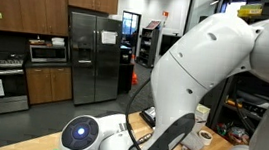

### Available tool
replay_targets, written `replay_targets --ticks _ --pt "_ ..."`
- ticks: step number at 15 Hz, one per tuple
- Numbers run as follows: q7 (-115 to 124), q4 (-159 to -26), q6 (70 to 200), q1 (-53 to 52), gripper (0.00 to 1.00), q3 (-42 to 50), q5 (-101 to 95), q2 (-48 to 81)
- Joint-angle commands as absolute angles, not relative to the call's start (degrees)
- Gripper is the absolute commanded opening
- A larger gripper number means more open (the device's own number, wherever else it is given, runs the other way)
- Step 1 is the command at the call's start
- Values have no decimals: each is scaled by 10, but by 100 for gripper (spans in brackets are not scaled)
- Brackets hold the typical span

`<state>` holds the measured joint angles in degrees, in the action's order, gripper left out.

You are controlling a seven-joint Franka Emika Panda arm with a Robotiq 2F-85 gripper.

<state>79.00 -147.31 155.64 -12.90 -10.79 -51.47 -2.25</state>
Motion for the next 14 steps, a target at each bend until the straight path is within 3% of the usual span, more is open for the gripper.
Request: replay_targets --ticks 1,14 --pt "776 -1407 1509 -129 100 -108 -476 14" --pt "783 -1254 1427 -130 100 -76 -461 152"
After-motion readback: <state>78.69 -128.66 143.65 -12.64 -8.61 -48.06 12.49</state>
